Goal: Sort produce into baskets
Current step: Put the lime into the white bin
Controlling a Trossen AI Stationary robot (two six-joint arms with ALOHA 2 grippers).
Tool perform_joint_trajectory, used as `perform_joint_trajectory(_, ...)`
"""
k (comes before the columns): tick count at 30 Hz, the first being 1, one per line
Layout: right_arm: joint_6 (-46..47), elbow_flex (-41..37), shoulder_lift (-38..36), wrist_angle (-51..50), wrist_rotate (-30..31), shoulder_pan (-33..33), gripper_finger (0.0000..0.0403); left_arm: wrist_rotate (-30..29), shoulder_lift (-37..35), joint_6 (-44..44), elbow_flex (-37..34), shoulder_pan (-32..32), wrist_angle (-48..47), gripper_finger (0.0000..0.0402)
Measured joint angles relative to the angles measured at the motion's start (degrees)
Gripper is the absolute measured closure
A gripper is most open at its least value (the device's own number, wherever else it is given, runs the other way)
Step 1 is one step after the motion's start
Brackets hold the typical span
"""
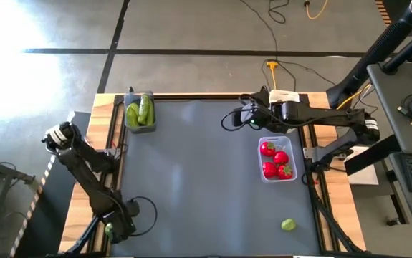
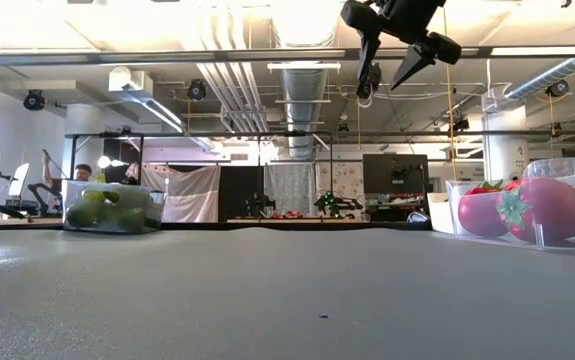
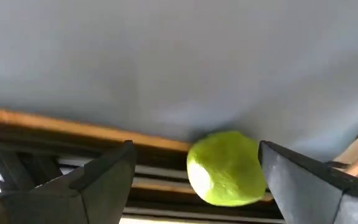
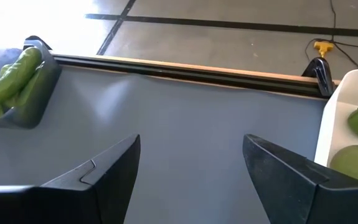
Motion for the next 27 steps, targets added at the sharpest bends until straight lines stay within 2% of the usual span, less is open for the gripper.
perform_joint_trajectory(8, -1.16, -0.02, 0.02, -0.04, -0.02, 0.00, 0.0127, 5.11, 2.50, -4.56, -0.02, -1.23, 8.47, 0.0082)
perform_joint_trajectory(12, -1.58, -0.06, 0.02, -0.13, -0.02, 0.02, 0.0127, 6.99, 5.30, -4.57, -0.07, -1.97, 8.16, 0.0082)
perform_joint_trajectory(19, -1.58, -1.41, 0.04, -0.26, -0.01, 0.00, 0.0135, 6.63, 9.39, -2.74, 0.26, -3.23, 8.70, 0.0095)
perform_joint_trajectory(24, -1.60, -1.71, 0.04, -0.85, -0.35, 0.02, 0.0142, 5.79, 8.67, -2.63, 0.31, -2.83, 7.43, 0.0146)
perform_joint_trajectory(27, -1.56, -1.71, 0.04, -0.91, -0.46, 0.17, 0.0146, 2.34, 7.63, -0.78, 0.31, -2.27, 5.55, 0.0191)
